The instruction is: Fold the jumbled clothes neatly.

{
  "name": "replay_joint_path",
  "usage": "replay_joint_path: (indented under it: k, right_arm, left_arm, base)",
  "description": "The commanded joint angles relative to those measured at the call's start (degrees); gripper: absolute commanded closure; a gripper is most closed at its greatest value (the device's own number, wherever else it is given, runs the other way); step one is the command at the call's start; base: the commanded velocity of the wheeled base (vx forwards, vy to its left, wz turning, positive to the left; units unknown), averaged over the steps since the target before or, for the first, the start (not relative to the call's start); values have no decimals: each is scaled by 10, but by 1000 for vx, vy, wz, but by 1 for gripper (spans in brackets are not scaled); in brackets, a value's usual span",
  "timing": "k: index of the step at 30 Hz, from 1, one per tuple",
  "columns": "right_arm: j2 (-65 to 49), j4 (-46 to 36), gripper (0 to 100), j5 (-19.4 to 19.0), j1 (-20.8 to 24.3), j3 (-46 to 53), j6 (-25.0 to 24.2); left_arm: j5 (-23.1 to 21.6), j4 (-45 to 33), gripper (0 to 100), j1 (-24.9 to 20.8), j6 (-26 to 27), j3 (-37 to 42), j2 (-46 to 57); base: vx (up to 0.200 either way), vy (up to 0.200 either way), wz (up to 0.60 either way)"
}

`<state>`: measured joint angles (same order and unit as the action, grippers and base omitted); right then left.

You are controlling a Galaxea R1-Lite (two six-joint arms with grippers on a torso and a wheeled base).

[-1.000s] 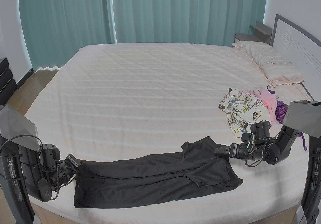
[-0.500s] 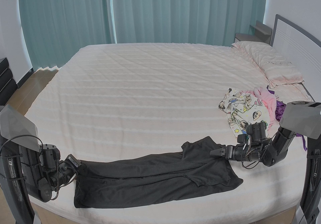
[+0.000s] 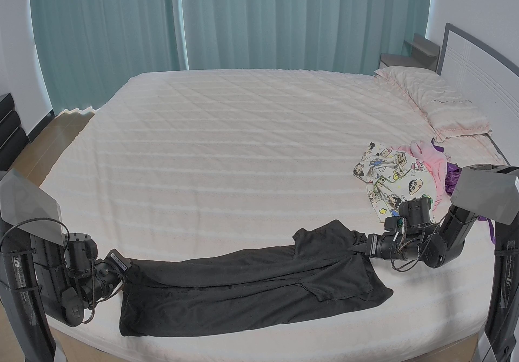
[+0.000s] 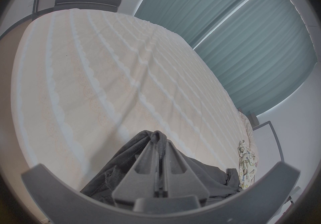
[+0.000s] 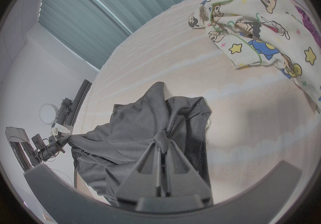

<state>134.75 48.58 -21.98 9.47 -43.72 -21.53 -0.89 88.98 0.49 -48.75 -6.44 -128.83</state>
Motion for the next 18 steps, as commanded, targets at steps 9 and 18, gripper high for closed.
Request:
replay_joint_path:
  k: [9,18]
  right_arm:
    - [-2,25,100,1,-2,-10,-8]
    - [11,24,100,4,-3,-11,-4]
  left_arm:
    - [-1,10,100,13,0,-8,-2]
    - [0,10,100,13,0,-9,-2]
  base:
    - [0,0,0]
    - [0,0,0]
